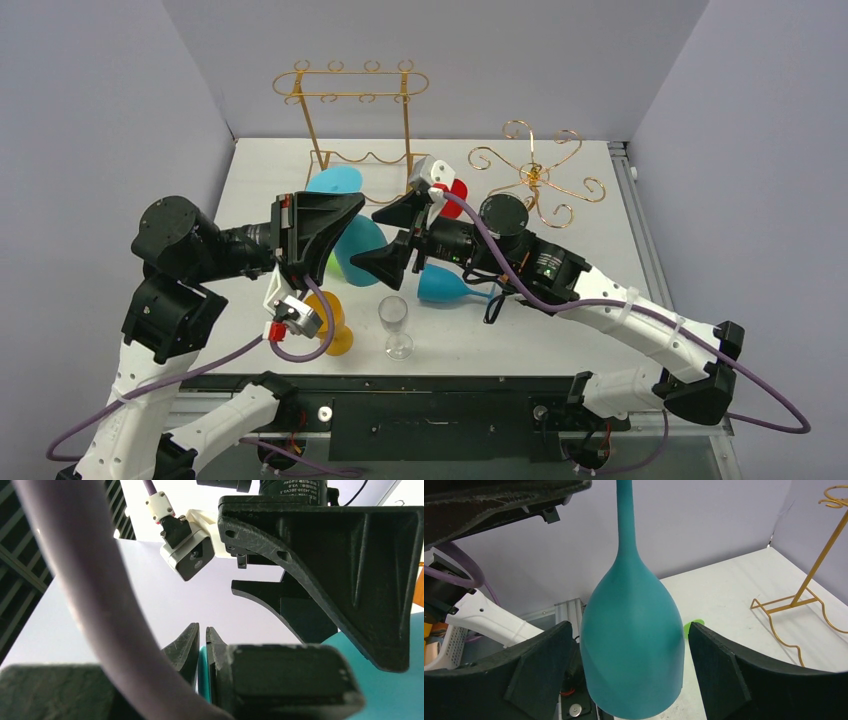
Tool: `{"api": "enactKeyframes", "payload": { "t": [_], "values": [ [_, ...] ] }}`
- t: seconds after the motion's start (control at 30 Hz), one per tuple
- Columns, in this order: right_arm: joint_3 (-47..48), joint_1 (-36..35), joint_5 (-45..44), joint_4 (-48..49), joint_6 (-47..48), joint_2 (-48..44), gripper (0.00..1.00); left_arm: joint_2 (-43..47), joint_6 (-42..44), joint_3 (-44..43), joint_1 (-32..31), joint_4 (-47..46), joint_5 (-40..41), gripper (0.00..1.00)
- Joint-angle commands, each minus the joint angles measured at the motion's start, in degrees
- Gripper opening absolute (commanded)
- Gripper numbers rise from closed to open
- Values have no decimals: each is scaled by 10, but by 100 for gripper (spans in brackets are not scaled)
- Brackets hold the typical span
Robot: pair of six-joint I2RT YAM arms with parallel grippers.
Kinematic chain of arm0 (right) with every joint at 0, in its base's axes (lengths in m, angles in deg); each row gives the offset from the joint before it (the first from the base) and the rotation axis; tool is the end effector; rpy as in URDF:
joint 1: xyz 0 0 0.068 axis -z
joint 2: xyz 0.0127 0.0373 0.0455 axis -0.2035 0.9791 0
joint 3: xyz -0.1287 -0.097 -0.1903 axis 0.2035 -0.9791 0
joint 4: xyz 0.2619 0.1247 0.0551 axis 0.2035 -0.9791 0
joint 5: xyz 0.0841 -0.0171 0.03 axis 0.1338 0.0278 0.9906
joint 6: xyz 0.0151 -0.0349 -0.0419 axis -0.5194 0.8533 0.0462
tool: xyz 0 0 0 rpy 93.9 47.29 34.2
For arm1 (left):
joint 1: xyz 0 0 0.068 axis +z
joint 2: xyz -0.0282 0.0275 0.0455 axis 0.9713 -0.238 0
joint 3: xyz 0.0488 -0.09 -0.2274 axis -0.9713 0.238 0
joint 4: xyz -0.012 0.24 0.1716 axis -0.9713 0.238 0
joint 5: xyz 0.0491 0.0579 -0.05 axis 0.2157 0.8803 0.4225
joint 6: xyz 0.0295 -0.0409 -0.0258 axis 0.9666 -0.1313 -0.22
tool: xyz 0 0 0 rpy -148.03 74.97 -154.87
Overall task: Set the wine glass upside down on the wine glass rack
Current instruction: Turn the wine glass upside down at the wine rack.
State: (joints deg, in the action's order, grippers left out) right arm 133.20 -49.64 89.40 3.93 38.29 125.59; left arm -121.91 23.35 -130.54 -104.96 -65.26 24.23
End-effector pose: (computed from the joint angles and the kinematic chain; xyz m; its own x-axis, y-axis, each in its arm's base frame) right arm 0.1482 0.2988 0.4419 -0.1707 0.0889 -0.9813 -0.9717 0.1499 0.1826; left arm 0.1308 -0.1072 0.5174 0.9863 0.1542 -0.0592 0.0435 0.1036 0.9937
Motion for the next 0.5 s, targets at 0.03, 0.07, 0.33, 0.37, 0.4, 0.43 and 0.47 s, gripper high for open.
{"api": "enactKeyframes", "payload": {
  "t": [0.03, 0.07, 0.33, 0.37, 0.4, 0.43, 0.47],
  "values": [
    [-3, -6, -13, 46, 7, 11, 81, 1, 70, -7, -2, 6, -13, 0],
    [-4, -6, -16, 48, 8, 13, 81, 1, 75, -7, -2, 6, -14, 0],
    [-11, -8, -4, 59, 4, 26, 82, 2, 107, -10, -2, 1, -23, 0],
    [-11, -8, 3, 61, 3, 27, 82, 3, 109, -10, -2, -1, -24, 0],
    [-13, -9, 8, 65, 0, 27, 82, 4, 113, -10, -2, -1, -24, 0],
    [-13, -9, 19, 69, -2, 28, 82, 4, 115, -10, -2, -1, -24, 0],
    [-13, -9, 27, 72, -3, 30, 82, 5, 119, -10, -2, -2, -25, 0]
  ]
}}
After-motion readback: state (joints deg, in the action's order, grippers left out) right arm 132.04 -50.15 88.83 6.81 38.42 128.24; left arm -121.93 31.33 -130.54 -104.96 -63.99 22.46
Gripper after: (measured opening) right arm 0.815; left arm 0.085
